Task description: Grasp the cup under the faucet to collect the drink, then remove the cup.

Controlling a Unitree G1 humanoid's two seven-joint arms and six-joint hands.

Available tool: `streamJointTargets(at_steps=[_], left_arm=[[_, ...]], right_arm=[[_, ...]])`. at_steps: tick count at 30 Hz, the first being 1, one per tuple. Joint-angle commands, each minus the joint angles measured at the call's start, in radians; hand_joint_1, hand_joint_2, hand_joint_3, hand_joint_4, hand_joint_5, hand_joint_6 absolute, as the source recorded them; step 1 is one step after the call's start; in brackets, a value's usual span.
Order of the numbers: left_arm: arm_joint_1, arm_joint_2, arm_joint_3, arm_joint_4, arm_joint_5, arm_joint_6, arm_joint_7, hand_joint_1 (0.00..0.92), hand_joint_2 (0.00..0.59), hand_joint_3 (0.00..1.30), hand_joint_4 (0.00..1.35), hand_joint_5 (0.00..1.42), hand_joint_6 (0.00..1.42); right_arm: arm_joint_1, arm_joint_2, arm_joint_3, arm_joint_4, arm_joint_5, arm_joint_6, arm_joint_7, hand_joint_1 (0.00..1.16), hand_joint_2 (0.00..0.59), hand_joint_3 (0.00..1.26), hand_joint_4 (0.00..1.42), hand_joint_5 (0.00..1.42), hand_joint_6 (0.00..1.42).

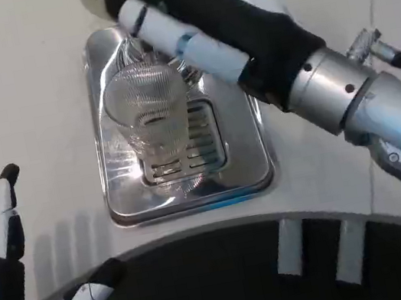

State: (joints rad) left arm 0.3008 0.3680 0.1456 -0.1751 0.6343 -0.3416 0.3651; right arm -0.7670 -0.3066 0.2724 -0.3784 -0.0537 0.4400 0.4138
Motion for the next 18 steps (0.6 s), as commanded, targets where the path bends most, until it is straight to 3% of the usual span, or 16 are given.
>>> streamJointTargets(at_steps=[1,5,9,18], left_arm=[[0.01,-0.01,0.003,0.005,0.0,-0.007,0.014,0.0,0.026,0.0,0.0,0.09,0.12],[0.01,-0.012,0.004,0.008,0.002,-0.004,0.012,0.0,0.026,0.0,0.0,0.09,0.12],[0.009,-0.013,0.006,0.011,0.002,0.0,0.011,0.0,0.026,0.0,0.0,0.09,0.12],[-0.024,-0.015,0.001,0.037,0.0,0.015,0.004,0.0,0.017,0.0,0.0,0.06,0.11]], right_arm=[[-0.052,-0.029,0.112,-0.077,-0.084,0.039,0.072,0.0,0.54,0.0,0.0,0.0,0.0],[-0.09,-0.06,0.181,-0.096,-0.201,0.059,0.101,0.0,0.545,0.0,0.0,0.0,0.0],[-0.095,-0.062,0.234,-0.098,-0.301,0.091,0.13,0.0,0.563,0.0,0.0,0.0,0.0],[-0.089,-0.061,0.3,-0.165,-0.475,0.177,0.207,0.0,0.576,0.0,0.0,0.0,0.0]])
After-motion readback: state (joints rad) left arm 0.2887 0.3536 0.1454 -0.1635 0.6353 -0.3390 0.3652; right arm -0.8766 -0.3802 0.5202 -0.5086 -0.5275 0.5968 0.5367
